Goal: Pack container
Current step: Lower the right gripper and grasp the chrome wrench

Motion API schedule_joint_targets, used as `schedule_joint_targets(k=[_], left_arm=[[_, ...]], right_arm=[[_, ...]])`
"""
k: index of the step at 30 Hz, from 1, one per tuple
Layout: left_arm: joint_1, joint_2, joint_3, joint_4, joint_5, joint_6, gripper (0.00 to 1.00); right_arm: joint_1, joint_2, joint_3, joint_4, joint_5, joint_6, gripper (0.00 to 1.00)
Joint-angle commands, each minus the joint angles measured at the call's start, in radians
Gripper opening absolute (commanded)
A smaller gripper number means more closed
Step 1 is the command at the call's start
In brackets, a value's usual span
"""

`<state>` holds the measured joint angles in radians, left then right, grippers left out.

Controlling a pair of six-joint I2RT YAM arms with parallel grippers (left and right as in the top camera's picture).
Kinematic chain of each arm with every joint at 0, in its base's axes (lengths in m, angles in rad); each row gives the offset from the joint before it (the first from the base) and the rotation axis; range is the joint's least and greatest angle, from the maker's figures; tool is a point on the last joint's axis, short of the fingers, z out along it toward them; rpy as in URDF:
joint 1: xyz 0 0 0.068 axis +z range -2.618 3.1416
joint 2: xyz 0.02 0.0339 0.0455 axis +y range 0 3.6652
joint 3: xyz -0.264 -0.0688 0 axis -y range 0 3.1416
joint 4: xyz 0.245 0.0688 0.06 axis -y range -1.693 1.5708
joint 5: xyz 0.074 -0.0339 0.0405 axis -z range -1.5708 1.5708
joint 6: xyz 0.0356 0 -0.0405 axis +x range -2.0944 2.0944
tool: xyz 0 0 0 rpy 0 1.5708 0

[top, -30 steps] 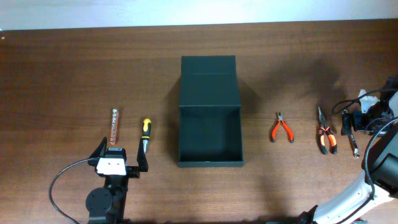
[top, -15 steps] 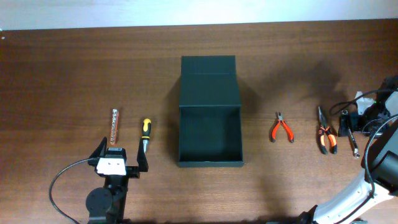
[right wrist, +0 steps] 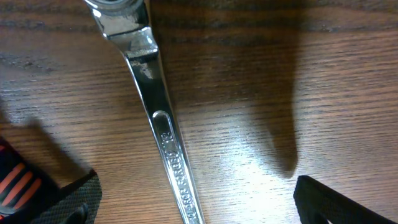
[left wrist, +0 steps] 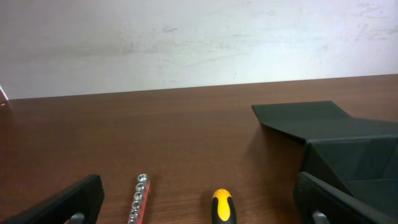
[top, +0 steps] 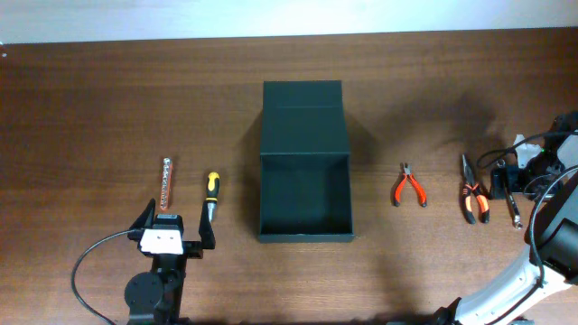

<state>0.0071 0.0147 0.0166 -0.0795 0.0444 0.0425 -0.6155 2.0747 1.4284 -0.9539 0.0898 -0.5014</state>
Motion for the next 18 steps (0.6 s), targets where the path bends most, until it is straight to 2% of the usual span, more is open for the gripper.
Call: schedule_joint_targets(k=[1,5,10,16,17,18], left_arm=[[0.002,-0.01,-0.008,0.0,-0.007,0.015,0.99],[0.003,-0.01,-0.008,0.0,-0.007,0.015,0.99],[0.002,-0.01,-0.008,0.0,-0.007,0.015,0.99],[0.003,-0.01,-0.008,0.0,-0.007,0.015,0.99],[0.002,-0.01,-0.008,0.0,-0.007,0.015,0.99],[0.002,-0.01,-0.008,0.0,-0.007,0.015,0.99]], right_arm=[[0.006,0.014,-0.032,0.02,0.012,0.005,0.99],[0.006,0.014,-0.032,0.021,0.013,0.005,1.0],[0.006,0.014,-0.032,0.025,0.013,0.005,0.73],[0.006,0.014,-0.032,0.029,0.013,0.005,0.66],[0.006,0.014,-0.032,0.031,0.012,0.005,0.61],[0.006,0.014,-0.032,0.032,0.012,0.005,0.51]])
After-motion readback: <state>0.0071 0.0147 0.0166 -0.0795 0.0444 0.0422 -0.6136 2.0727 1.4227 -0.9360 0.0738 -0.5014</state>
